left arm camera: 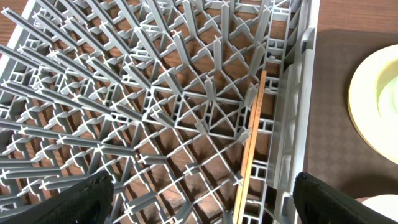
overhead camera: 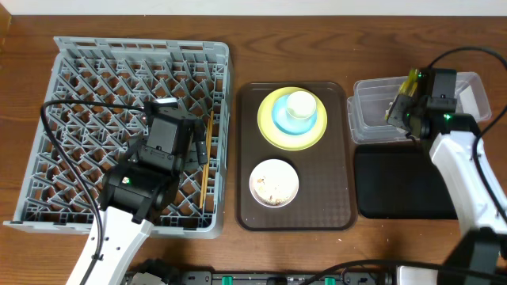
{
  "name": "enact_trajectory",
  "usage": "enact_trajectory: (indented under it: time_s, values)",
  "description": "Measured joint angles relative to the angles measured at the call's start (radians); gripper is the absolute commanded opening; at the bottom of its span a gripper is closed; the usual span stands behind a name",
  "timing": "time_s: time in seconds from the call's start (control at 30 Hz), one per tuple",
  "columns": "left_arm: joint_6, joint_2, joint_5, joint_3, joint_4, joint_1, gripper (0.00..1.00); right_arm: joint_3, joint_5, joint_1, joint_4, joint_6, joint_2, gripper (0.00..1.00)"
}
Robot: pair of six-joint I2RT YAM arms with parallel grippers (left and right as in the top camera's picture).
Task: Sort waste into correct bins and load items into the dishwasher
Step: 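Lift the wrapper and release it into the clear bin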
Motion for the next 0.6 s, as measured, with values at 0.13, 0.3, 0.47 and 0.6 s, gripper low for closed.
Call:
enact_trajectory:
  time_s: [0.13, 0.3, 0.47, 0.6]
  values:
    - [0.0, 0.0, 0.0, 0.0, 0.0, 0.0, 0.93, 0.0, -0.031, -0.029, 0.008, 0.0, 0.051, 0.91]
    - [0.0, 0.0, 0.0, 0.0, 0.0, 0.0, 0.93, 0.0, -0.054, -0.044, -0.011, -0.005, 0.044, 0.83]
    - [0.0, 0.0, 0.0, 0.0, 0.0, 0.0, 0.94, 0.0, -0.173, -0.04, -0.072, -0.021, -0.081, 0.56]
    - [0.0, 0.0, 0.0, 0.0, 0.0, 0.0, 0.93, 0.002, -0.285, 0.015, -0.109, -0.059, -0.273, 0.24]
